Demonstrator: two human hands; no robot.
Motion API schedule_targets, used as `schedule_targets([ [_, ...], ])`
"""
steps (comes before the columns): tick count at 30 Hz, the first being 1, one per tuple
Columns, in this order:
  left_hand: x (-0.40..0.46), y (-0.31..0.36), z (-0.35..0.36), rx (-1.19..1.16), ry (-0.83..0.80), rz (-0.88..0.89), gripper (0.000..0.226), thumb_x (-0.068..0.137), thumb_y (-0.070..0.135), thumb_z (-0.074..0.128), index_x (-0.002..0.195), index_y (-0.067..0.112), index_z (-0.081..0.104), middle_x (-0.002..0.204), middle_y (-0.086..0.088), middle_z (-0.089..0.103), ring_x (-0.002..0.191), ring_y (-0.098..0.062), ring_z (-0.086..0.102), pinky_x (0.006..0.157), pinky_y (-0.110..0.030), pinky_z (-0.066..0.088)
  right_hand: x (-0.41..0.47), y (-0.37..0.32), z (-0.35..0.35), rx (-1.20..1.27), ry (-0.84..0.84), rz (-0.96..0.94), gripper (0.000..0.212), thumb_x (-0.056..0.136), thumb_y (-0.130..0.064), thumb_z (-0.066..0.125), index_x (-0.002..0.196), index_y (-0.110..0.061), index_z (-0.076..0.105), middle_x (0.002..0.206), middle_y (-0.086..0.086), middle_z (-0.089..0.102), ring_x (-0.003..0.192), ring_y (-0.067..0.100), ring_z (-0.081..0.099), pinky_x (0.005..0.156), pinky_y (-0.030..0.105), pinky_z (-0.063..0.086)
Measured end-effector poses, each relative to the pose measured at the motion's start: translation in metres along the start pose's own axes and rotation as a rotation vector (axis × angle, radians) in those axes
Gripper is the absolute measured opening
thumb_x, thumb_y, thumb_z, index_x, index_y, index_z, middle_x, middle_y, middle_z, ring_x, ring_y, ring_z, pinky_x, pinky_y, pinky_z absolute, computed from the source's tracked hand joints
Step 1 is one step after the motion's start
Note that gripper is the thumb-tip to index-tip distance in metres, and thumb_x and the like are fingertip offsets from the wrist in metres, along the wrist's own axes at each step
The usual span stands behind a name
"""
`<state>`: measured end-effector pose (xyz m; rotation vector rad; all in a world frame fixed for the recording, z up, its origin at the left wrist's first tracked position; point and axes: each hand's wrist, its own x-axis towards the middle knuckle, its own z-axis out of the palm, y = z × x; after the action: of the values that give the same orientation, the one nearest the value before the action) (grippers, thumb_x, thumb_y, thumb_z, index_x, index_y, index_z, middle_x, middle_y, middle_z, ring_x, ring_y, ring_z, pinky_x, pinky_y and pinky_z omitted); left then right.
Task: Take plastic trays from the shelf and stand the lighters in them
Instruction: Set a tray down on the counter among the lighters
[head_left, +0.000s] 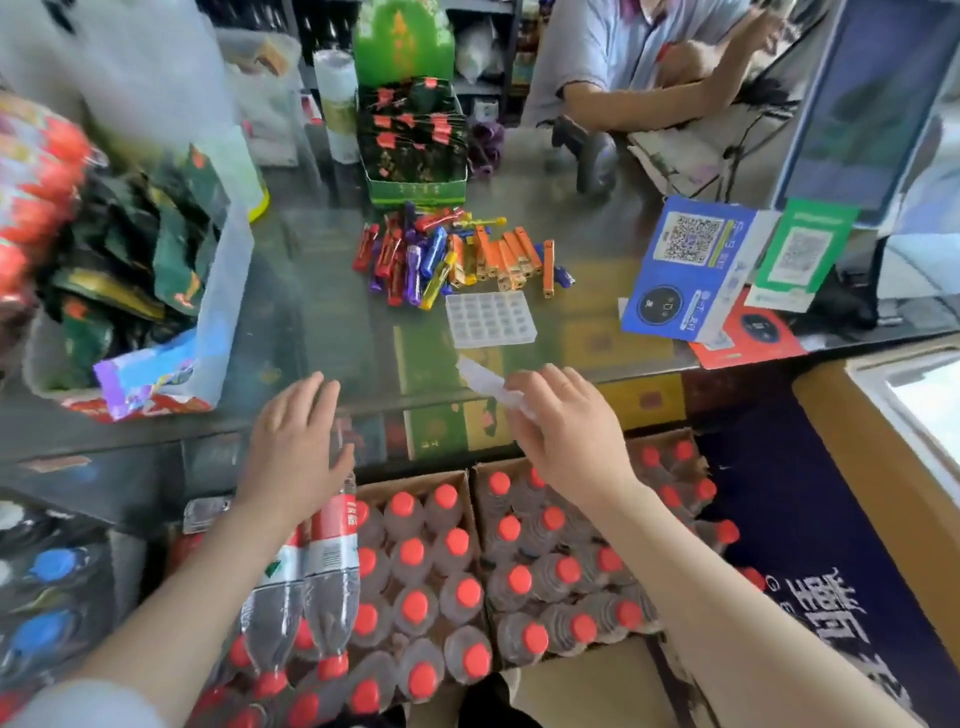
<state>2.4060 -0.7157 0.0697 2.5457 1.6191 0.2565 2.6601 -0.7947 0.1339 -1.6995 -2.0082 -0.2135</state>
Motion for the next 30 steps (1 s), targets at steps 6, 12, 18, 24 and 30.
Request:
schedule_targets([
  [6,-0.003,-0.006,-0.004,-0.037,-0.014,-0.041,0.068,0.077,0.028,0.066,0.137,0.011,0.039,0.146,-0.007,0.035,0.133,-0.03,0.033,0.107,-0.042,0.026,0.046,0.0,0.032,-0.209,0.001,-0.323,0.039,0.056,-0.002,0.068,0.091,-0.017,0.06,0.074,0.001,0.059,0.062,0.022,0.052,0.051,0.028,0.04],
  [12,-0.001,-0.021,-0.018,-0.347,-0.082,-0.112,0.082,0.074,0.043,0.068,0.141,0.017,0.028,0.148,-0.002,0.031,0.135,-0.018,0.028,0.111,-0.037,0.025,0.059,-0.032,0.075,-0.164,-0.215,-0.376,0.05,0.043,-0.003,0.076,0.089,-0.016,0.062,0.087,0.006,0.066,0.069,0.026,0.061,0.056,0.029,0.048],
  [18,0.002,-0.041,-0.024,-0.407,-0.085,-0.109,0.097,0.07,0.041,0.073,0.144,0.017,0.016,0.151,0.0,0.02,0.137,-0.013,0.019,0.111,-0.029,0.018,0.074,-0.048,0.109,-0.051,-0.346,-0.379,0.038,0.067,-0.023,0.074,0.103,-0.015,0.063,0.111,0.008,0.068,0.093,0.027,0.066,0.079,0.035,0.052],
  [24,0.029,-0.042,-0.021,-0.434,-0.066,-0.072,0.104,0.066,0.05,0.073,0.144,0.01,0.016,0.151,-0.005,0.02,0.138,-0.018,0.018,0.112,-0.032,0.018,0.084,-0.043,0.101,0.239,-0.396,-0.278,0.041,0.088,-0.033,0.039,0.116,-0.009,0.057,0.129,0.008,0.058,0.113,0.029,0.057,0.097,0.042,0.042],
  [30,0.048,-0.044,-0.018,-0.45,-0.014,-0.12,0.097,0.06,0.049,0.078,0.138,0.015,0.031,0.14,-0.003,0.038,0.13,-0.017,0.029,0.107,-0.035,0.026,0.15,-0.013,0.087,0.481,-0.196,0.458,0.019,0.093,-0.015,0.044,0.107,-0.01,0.056,0.104,0.003,0.061,0.089,0.016,0.055,0.071,0.025,0.038],
])
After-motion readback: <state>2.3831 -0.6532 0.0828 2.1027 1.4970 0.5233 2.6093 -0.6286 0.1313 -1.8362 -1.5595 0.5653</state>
